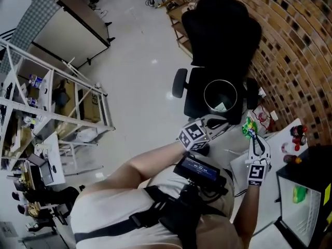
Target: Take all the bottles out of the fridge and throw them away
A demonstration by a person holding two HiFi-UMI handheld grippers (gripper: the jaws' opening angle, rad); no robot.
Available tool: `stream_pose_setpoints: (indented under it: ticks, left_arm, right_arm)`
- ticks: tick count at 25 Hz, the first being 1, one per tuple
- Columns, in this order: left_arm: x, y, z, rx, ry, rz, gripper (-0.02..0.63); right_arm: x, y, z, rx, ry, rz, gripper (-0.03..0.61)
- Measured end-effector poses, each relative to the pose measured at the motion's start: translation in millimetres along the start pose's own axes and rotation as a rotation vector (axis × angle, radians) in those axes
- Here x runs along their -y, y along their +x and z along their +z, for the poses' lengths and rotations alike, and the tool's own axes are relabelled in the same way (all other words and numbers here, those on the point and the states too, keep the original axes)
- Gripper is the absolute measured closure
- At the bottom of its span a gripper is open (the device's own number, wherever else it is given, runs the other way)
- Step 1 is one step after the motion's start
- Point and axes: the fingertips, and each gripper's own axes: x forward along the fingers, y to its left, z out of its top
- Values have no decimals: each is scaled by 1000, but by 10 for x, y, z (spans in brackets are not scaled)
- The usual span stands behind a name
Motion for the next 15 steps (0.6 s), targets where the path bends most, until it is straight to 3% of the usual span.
stream_pose_setpoints:
  ticks: [4,15]
  left_arm:
    - [-407,-281,15,21,-25,76,614]
    - [-810,-654,-74,43,-89,245,614]
  right_arm:
    - [-271,481,160,-5,-50,88,529]
    - [-588,1206,233,-11,-75,251,529]
